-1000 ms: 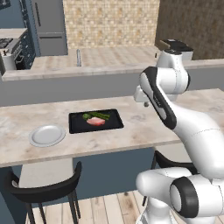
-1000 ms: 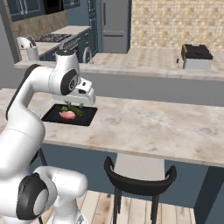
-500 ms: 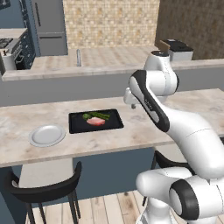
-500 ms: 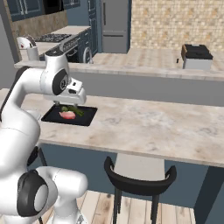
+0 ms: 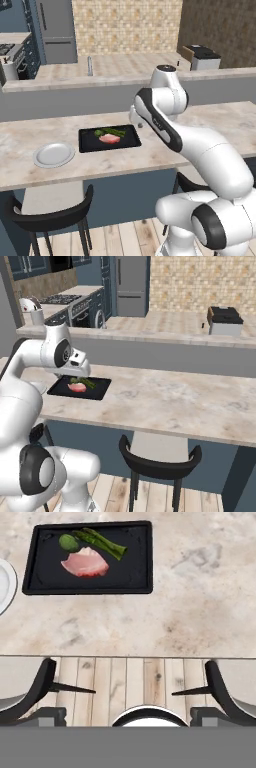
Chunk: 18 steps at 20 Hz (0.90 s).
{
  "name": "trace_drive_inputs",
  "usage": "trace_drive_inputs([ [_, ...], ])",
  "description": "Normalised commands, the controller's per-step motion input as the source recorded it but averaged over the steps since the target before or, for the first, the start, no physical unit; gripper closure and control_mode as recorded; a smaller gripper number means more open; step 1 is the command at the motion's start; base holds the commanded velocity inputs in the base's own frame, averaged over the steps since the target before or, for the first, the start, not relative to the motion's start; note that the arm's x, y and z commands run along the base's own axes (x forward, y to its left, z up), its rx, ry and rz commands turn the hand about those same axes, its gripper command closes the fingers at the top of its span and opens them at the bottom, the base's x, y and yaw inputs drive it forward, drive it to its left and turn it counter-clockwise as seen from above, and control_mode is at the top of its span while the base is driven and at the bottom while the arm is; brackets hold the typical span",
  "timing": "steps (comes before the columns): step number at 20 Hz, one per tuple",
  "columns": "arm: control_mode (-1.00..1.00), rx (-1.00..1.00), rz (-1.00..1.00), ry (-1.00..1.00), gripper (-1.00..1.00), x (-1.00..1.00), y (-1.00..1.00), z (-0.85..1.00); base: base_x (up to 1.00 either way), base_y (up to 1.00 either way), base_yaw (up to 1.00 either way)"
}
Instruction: Create a steak meal by picking up the steak and asparagus from the tray and placing them on the plate. Leave the lime on the tray.
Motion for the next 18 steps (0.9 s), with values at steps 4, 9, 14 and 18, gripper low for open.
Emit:
trace_drive_inputs([
  [4, -1.00, -0.01, 0.00, 0.00, -1.00, 0.23, 0.24, -0.22, 0.00, 0.00, 0.00],
  [9, -1.00, -0.01, 0.00, 0.00, -1.00, 0.22, 0.24, -0.16, 0.00, 0.00, 0.00],
  [14, -1.00, 0.00, 0.00, 0.00, -1.00, 0.24, 0.06, -0.06, 0.00, 0.00, 0.00],
  [18, -1.00, 0.00, 0.00, 0.00, -1.00, 0.24, 0.00, -0.06, 0.00, 0.00, 0.00],
])
